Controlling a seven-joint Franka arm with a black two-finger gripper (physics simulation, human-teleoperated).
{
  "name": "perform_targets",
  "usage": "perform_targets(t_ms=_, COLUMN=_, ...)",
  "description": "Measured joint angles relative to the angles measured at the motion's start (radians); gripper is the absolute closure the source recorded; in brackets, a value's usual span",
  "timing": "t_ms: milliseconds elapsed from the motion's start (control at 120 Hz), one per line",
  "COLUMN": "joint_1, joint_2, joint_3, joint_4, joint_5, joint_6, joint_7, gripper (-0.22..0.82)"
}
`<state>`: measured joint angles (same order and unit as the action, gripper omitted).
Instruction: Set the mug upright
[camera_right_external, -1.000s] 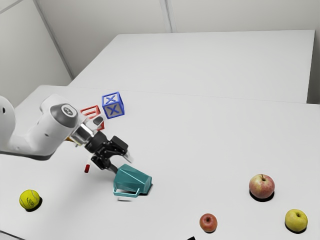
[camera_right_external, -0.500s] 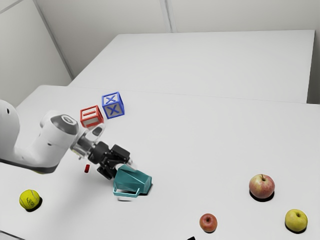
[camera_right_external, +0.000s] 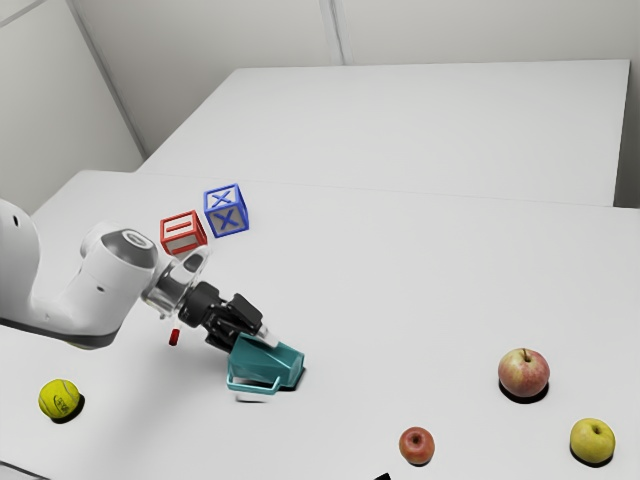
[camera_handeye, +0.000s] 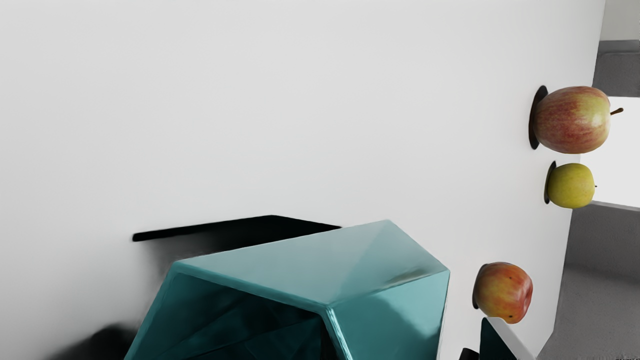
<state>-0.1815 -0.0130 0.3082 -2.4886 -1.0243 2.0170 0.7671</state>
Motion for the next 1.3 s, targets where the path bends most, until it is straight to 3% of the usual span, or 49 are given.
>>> perform_targets(t_ms=317, joint_1=-0.010, joint_2=-0.012, joint_3=-0.002, joint_4=0.011, joint_5=-0.015, joint_6=-0.004, joint_7=0.029, gripper=0.67)
perform_targets(t_ms=508, joint_1=-0.017, joint_2=-0.031, joint_3=-0.008, joint_4=0.014, joint_5=-0.021, joint_6=-0.004, joint_7=0.037, gripper=0.74)
perform_targets(t_ms=642, joint_1=-0.016, joint_2=-0.057, joint_3=-0.035, joint_4=0.090, joint_5=0.014, joint_6=-0.002, joint_7=0.030, gripper=0.76)
perform_targets(t_ms=917, joint_1=-0.044, joint_2=-0.041, joint_3=-0.078, joint_4=0.319, joint_5=0.455, joint_6=0.015, joint_7=-0.048, gripper=0.77)
perform_targets(t_ms=1117, joint_1=-0.063, joint_2=0.006, joint_3=-0.099, joint_4=0.348, joint_5=0.820, joint_6=0.084, joint_7=-0.142, gripper=0.78)
perform_targets(t_ms=1300, joint_1=-0.079, joint_2=0.082, joint_3=-0.106, joint_4=0.375, joint_5=0.966, joint_6=0.140, joint_7=-0.214, gripper=0.78)
